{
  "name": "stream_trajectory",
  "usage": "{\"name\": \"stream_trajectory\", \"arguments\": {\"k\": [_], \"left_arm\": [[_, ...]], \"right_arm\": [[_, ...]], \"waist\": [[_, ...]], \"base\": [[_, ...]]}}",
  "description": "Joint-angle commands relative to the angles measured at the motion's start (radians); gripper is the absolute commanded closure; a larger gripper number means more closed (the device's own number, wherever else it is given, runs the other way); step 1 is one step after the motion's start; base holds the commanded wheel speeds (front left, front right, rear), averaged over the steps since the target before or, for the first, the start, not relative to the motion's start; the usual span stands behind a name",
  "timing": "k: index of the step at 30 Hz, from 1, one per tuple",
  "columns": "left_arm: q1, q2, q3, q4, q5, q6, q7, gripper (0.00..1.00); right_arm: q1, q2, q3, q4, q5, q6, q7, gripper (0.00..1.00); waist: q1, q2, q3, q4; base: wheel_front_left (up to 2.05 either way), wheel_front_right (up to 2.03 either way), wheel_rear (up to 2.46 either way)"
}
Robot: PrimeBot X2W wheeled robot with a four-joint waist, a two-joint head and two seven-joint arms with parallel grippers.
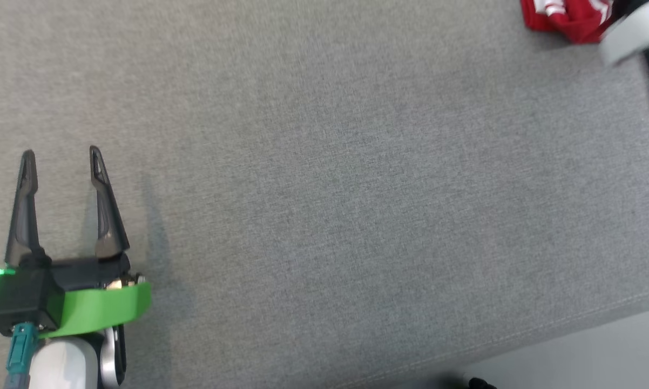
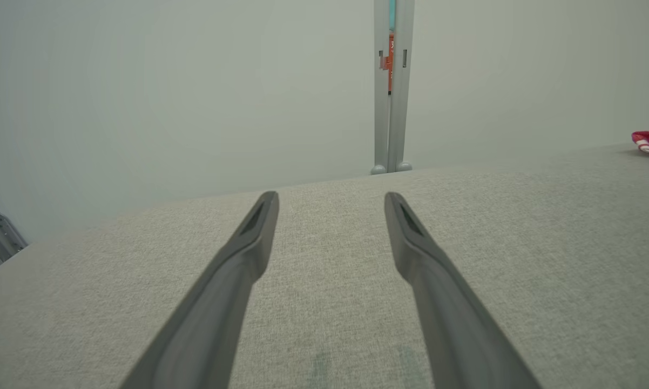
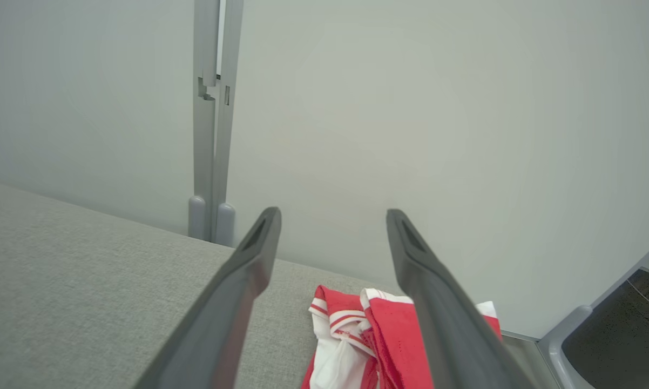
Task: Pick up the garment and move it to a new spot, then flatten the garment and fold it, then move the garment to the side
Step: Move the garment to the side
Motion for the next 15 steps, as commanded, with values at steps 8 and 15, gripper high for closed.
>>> {"name": "stream_trajectory", "arguments": {"k": [8, 15], "left_arm": [[0.074, -0.027, -0.002, 0.08, -0.049, -0.016, -0.015, 0.0], [0.088, -0.048, -0.011, 0.174, -0.068, -0.035, -0.017, 0.0]], "right_arm": [[0.338, 0.15, -0.136, -0.15, -0.111, -0.001, -0.002, 0.0], [0.547, 0.219, -0.2, -0.232, -0.136, -0.001, -0.002, 0.0]], "waist": [[0.0, 0.0, -0.243, 0.102], [0.0, 0.0, -0.305, 0.151]], "base": [[0.0, 0.0, 0.0], [0.0, 0.0, 0.0]]}}
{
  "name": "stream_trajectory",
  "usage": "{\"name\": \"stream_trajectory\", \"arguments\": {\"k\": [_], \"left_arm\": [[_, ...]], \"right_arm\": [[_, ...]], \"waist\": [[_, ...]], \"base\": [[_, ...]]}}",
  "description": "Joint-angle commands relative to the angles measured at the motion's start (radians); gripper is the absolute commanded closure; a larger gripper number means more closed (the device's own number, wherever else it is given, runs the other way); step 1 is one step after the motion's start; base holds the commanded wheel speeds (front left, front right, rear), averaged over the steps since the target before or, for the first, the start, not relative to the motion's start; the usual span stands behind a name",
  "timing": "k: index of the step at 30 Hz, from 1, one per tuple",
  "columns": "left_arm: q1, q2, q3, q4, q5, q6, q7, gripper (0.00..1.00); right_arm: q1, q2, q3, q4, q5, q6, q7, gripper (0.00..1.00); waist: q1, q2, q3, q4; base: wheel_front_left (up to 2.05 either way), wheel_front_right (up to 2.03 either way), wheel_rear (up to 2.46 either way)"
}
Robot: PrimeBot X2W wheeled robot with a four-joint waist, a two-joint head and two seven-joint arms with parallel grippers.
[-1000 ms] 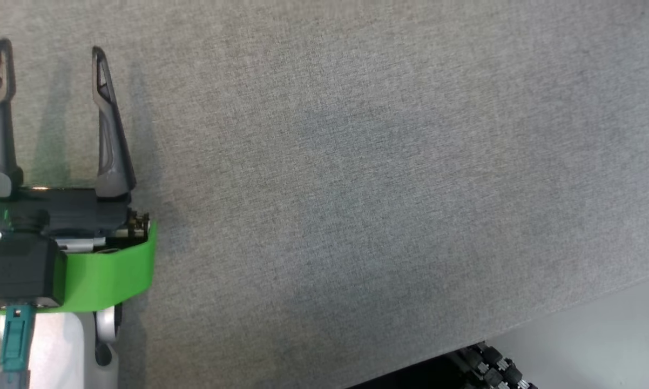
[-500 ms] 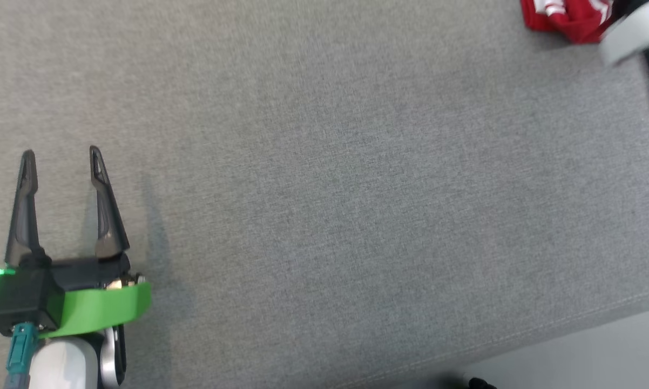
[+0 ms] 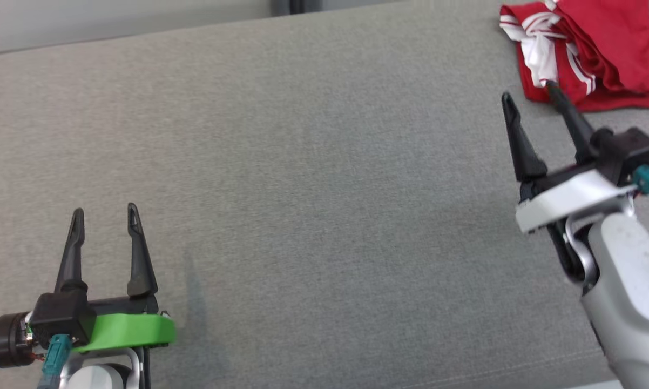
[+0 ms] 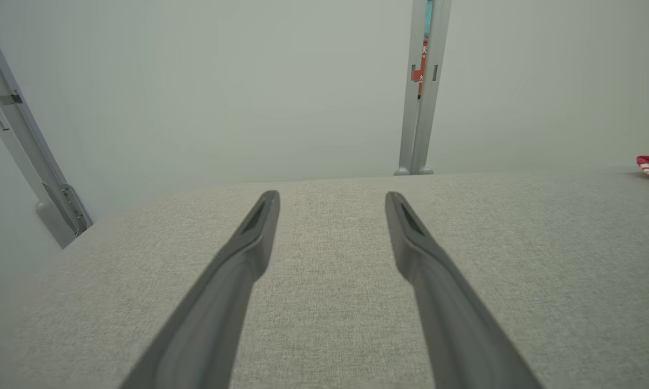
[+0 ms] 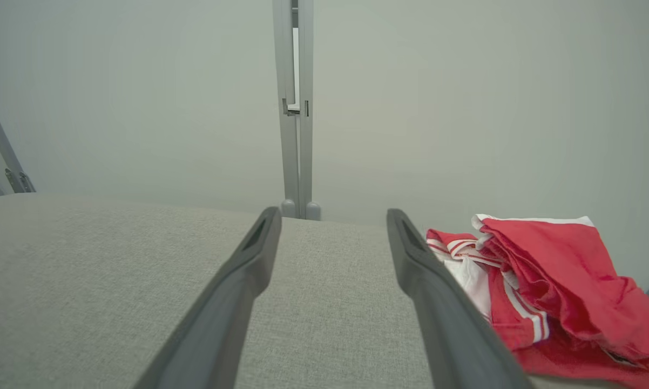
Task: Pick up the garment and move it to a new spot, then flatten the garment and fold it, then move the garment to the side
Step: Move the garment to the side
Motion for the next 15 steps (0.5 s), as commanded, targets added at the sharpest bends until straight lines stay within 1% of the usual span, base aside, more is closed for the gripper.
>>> {"name": "stream_trajectory", "arguments": {"k": [1, 9, 15], "left_arm": [[0.013, -0.005, 0.001, 0.009, -0.004, -0.006, -0.004, 0.0], [-0.012, -0.021, -0.001, 0.071, 0.0, -0.035, -0.004, 0.0], [-0.016, -0.031, 0.0, 0.103, 0.007, -0.053, -0.004, 0.0]], "right_arm": [[0.042, 0.012, -0.013, -0.017, -0.008, -0.001, -0.002, 0.0], [0.208, 0.054, -0.082, -0.084, -0.044, -0.001, -0.002, 0.0], [0.297, 0.1, -0.126, -0.107, -0.07, -0.001, -0.002, 0.0]], "waist": [[0.0001, 0.0, -0.065, 0.069], [0.0001, 0.0, -0.105, 0.138], [0.0001, 0.0, -0.132, 0.161]], "base": [[0.0, 0.0, 0.0], [0.0, 0.0, 0.0], [0.0, 0.0, 0.0]]}}
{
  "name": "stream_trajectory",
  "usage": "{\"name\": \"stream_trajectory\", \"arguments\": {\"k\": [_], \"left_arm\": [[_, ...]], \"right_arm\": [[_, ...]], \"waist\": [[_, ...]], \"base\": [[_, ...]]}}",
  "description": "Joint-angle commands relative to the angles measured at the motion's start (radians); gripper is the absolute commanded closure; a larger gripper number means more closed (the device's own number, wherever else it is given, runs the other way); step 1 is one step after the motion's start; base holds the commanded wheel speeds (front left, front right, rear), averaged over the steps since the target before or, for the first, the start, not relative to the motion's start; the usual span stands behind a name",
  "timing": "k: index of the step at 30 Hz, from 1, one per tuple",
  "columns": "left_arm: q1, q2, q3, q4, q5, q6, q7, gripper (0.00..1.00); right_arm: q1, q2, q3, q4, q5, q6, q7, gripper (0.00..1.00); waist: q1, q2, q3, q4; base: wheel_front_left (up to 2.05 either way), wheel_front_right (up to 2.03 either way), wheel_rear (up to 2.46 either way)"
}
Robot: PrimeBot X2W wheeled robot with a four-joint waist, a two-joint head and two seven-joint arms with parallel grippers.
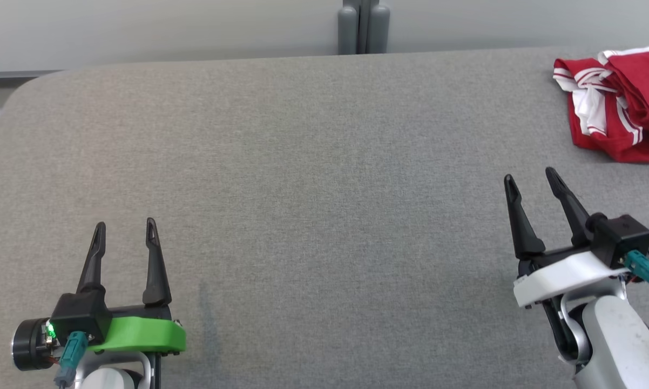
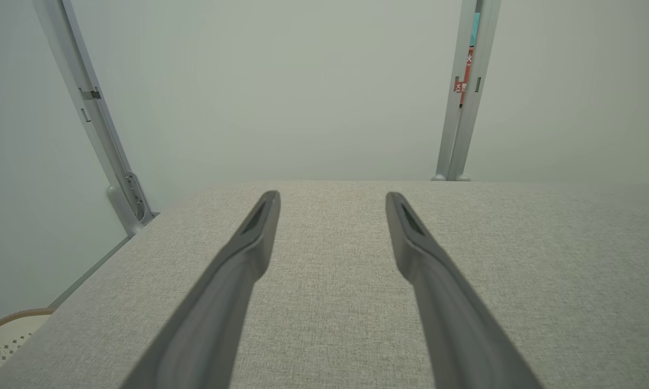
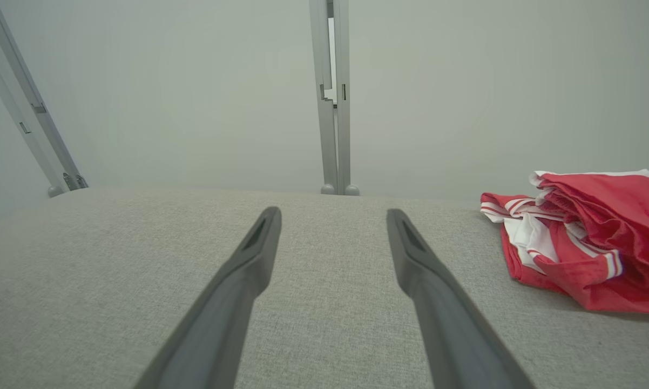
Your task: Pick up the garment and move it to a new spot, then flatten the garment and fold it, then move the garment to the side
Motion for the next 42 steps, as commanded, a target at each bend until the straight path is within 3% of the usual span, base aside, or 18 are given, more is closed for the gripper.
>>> {"name": "stream_trajectory", "arguments": {"k": [1, 17, 29, 30, 34, 42], "left_arm": [[-0.009, -0.005, 0.002, 0.004, 0.008, -0.007, -0.003, 0.0], [-0.004, -0.022, 0.025, 0.076, -0.001, -0.027, -0.003, 0.0], [-0.003, -0.025, 0.034, 0.092, 0.009, -0.036, -0.003, 0.0], [-0.001, -0.025, 0.031, 0.093, 0.002, -0.035, 0.0, 1.0], [0.013, -0.032, 0.028, 0.129, -0.003, -0.035, 0.006, 1.0], [0.002, -0.034, 0.049, 0.136, -0.158, -0.05, 0.052, 1.0]], "right_arm": [[0.023, 0.006, -0.011, -0.01, -0.005, -0.001, -0.002, 0.0], [0.131, 0.105, -0.09, -0.058, -0.085, -0.001, -0.002, 0.0], [0.151, 0.13, -0.127, -0.055, -0.101, -0.001, 0.002, 0.0], [0.143, 0.13, -0.125, -0.055, -0.094, 0.0, 0.001, 1.0], [0.159, 0.138, -0.124, -0.023, -0.091, 0.0, 0.002, 1.0], [0.151, 0.142, -0.137, -0.016, 0.065, 0.0, 0.044, 1.0]], "waist": [[0.0001, 0.0, -0.025, 0.022], [0.0001, 0.0, -0.063, 0.011], [0.0001, 0.0, -0.072, -0.001], [0.0001, 0.0, -0.072, -0.001], [0.0001, 0.0, -0.073, -0.002], [0.0001, 0.0, -0.077, -0.004]], "base": [[0.0, 0.0, 0.0], [0.0, 0.0, 0.0], [0.0, 0.0, 0.0], [0.0, 0.0, 0.0], [0.0, 0.0, 0.0], [0.0, 0.0, 0.0]]}}
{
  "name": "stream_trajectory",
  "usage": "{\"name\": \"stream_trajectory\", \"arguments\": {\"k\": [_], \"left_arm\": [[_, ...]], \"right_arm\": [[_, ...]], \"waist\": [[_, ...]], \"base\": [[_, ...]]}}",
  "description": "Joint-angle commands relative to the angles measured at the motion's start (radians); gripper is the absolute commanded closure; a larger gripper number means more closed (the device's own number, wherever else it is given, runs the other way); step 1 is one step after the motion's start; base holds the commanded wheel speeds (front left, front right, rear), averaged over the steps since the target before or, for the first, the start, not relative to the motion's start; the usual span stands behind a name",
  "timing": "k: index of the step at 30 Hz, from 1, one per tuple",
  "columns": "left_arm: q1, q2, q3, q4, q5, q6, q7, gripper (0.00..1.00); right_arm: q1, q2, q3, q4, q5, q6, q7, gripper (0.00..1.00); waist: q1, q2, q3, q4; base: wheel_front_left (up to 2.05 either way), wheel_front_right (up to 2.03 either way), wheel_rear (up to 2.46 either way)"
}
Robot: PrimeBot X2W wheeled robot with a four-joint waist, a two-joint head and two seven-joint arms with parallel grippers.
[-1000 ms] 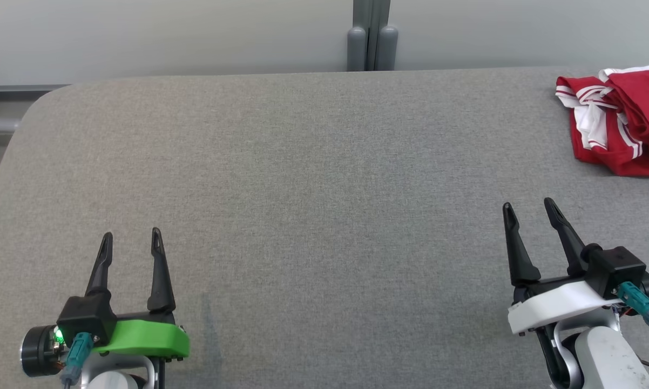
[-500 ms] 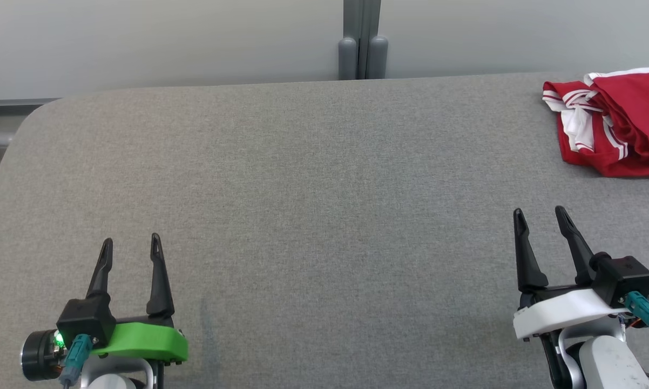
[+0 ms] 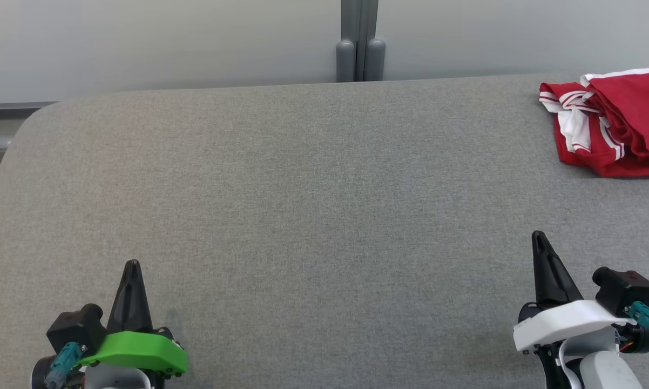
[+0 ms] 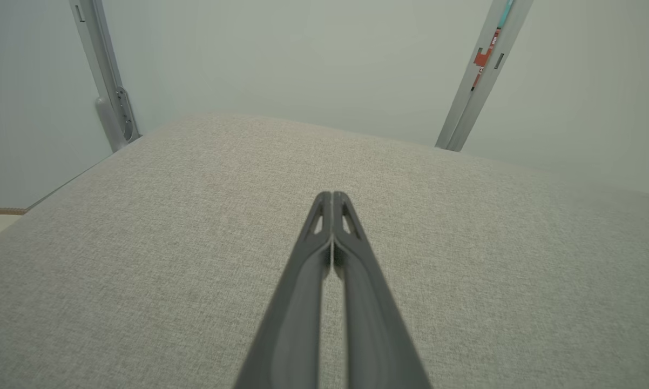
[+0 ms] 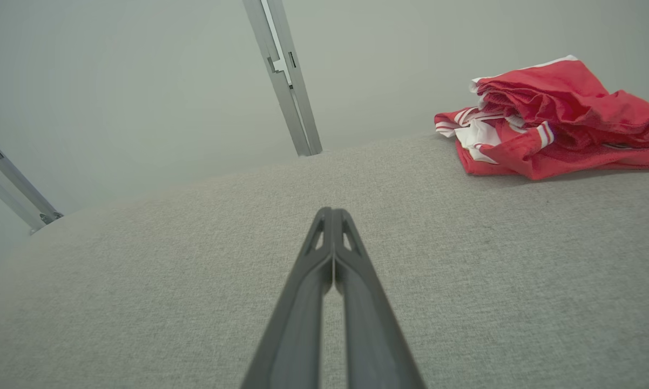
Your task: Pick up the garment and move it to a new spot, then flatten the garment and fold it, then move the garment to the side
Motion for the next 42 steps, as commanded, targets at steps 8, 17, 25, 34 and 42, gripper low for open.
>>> {"name": "stream_trajectory", "arguments": {"k": [8, 17, 25, 34, 42], "left_arm": [[-0.021, -0.001, 0.017, -0.017, -0.172, -0.019, 0.038, 1.0], [-0.027, -0.003, 0.029, -0.017, -0.317, -0.034, 0.073, 1.0], [-0.033, -0.004, 0.04, -0.017, -0.435, -0.045, 0.103, 1.0], [-0.038, -0.006, 0.052, -0.016, -0.557, -0.057, 0.134, 1.0], [-0.043, -0.008, 0.061, -0.014, -0.657, -0.067, 0.161, 1.0]], "right_arm": [[-0.024, -0.001, -0.016, -0.009, 0.171, 0.0, 0.042, 1.0], [-0.03, 0.003, -0.026, -0.005, 0.315, 0.0, 0.079, 1.0], [-0.034, 0.006, -0.034, -0.001, 0.433, 0.0, 0.11, 1.0], [-0.038, 0.008, -0.043, 0.003, 0.555, 0.0, 0.141, 1.0], [-0.043, 0.011, -0.051, 0.007, 0.656, 0.0, 0.168, 1.0]], "waist": [[0.0, 0.0, -0.005, -0.003], [0.0, 0.0, -0.009, -0.005], [0.0, 0.0, -0.014, -0.008], [0.0, 0.0, -0.018, -0.01], [0.0, 0.0, -0.023, -0.013]], "base": [[0.0, 0.0, 0.0], [0.0, 0.0, 0.0], [0.0, 0.0, 0.0], [0.0, 0.0, 0.0], [0.0, 0.0, 0.0]]}}
